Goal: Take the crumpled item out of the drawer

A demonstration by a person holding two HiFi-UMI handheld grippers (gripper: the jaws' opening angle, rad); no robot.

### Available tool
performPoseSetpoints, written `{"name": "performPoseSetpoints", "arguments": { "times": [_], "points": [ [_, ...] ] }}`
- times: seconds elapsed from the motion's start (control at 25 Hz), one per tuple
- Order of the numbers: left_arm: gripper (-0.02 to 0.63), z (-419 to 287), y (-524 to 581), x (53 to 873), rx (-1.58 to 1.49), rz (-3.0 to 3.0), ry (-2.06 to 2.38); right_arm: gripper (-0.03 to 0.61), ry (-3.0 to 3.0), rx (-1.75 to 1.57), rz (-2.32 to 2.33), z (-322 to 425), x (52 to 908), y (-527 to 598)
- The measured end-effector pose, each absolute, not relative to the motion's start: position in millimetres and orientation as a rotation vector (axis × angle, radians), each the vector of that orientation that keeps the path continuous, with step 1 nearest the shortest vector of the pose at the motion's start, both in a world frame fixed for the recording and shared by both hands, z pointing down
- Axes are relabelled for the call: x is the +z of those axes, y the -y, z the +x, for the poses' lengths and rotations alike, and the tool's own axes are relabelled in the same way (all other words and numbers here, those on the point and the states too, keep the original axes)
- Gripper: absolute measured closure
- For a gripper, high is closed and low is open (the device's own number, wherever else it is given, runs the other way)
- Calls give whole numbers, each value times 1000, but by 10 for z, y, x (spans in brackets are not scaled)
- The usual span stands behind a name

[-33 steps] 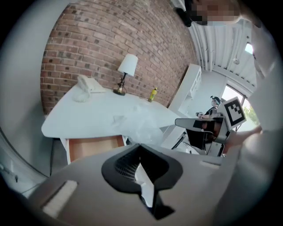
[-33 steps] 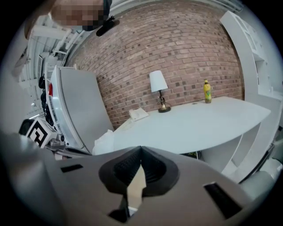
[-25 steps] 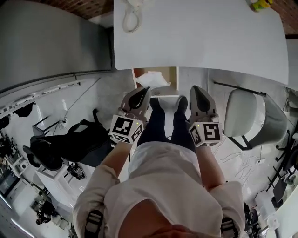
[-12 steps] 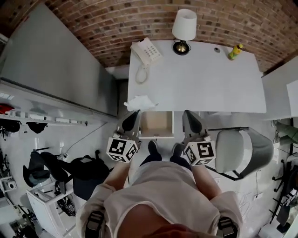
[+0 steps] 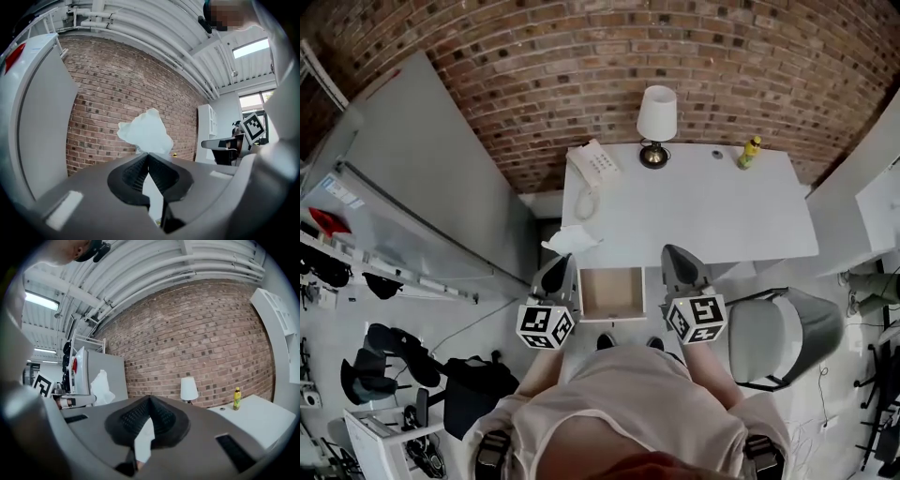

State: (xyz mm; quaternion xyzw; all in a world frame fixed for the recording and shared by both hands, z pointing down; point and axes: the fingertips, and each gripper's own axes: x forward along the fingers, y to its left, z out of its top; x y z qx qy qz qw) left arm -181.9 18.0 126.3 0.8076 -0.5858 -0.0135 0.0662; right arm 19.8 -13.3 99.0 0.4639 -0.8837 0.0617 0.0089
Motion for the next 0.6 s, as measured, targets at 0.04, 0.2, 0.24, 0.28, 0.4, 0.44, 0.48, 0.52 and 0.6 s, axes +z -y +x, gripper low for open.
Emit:
{"name": "performPoseSetpoints", "arguments": {
  "times": [0.04, 0.2, 0.24, 0.28, 0.4, 0.44, 0.48, 0.52, 0.6],
  "points": [
    [602, -1818, -193, 1247, -50, 2434, 1771, 572, 2764, 186, 1451, 210, 961, 134],
    [601, -1821, -263, 1205, -73, 2433, 1780, 572, 2767, 156, 1459, 250, 884, 100],
    [601, -1822, -276, 1197, -80, 2433, 1782, 572, 2771, 155, 1460, 256, 872, 94],
    [601, -1822, -288, 1190, -88, 2433, 1783, 572, 2776, 158, 1460, 261, 862, 90],
    [601, -1828, -317, 1183, -98, 2435, 1785, 572, 2784, 166, 1461, 264, 858, 86],
    [601, -1829, -324, 1186, -97, 2436, 1783, 572, 2783, 164, 1464, 264, 860, 83],
    [601, -1829, -330, 1189, -95, 2437, 1781, 572, 2782, 165, 1467, 264, 862, 80],
    [601, -1827, -335, 1193, -94, 2436, 1779, 572, 2782, 169, 1470, 265, 865, 77],
    [601, -1824, -343, 1200, -94, 2435, 1774, 572, 2783, 179, 1476, 268, 870, 74]
  ]
}}
